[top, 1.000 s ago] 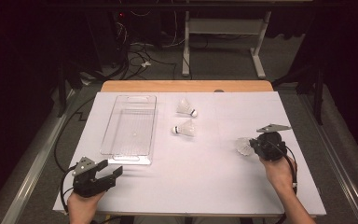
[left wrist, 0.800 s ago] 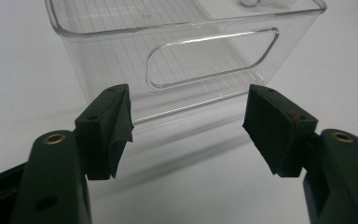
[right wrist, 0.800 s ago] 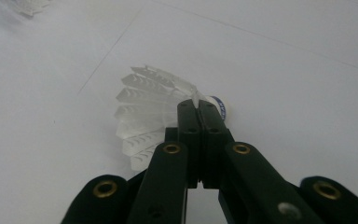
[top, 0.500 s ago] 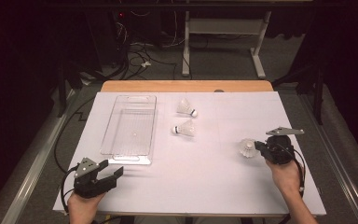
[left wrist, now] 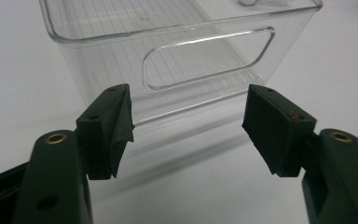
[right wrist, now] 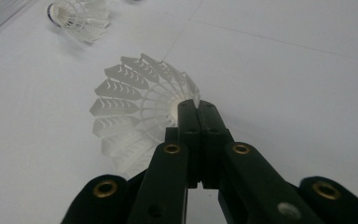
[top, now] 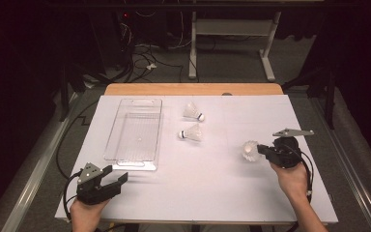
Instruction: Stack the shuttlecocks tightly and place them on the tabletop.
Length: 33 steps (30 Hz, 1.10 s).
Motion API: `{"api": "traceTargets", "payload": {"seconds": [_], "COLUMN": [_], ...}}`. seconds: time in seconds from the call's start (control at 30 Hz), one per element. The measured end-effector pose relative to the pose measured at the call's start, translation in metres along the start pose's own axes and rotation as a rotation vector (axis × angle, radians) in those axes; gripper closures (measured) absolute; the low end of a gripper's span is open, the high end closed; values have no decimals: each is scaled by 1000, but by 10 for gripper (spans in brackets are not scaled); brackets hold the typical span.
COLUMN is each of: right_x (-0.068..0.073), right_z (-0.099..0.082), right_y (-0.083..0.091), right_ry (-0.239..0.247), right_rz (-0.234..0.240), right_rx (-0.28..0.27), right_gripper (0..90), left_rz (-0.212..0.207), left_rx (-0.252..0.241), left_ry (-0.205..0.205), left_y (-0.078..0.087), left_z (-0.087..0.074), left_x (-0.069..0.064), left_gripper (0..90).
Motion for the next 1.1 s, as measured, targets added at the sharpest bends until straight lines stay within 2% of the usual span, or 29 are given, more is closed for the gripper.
{"api": "traceTargets", "payload": {"seconds": [0.23,0.33,0.5,0.77,0.97,1.07,1.1], "right_x": [11,17,27,40,50,56,57], "right_z": [2,5,8,21,25,29,31], "right_y": [-7,-8,-11,-17,-25,-29,-31], "right_ry": [3,24,32,66,74,66,77], "right_rz": [72,87,116,153,190,216,217], "right_rx": [-9,-7,-6,5,14,18,21], "right_gripper": [900,900,900,900,900,900,900], "left_rz": [5,0,0,-4,-7,-9,-10], "left_rx": [-9,-6,1,-2,8,5,5], "left_ry": [6,-3,-22,-22,-41,-36,-34], "left_y": [2,2,1,2,1,1,1], "left_z": [0,0,0,0,0,0,0], "left_x": [0,-1,-3,-3,-4,-4,-4], "left_gripper": [338,338,338,338,338,337,337]}}
Point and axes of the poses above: each handheld gripper's, and its own axes: y roughly backward along the jaws, z roughly out of its top, x roughly to its left, the point moved 3 cm from there along -y, roughly forward along the jaws, and after that the axes turned 9 degrees about x, right-handed, at the moved point
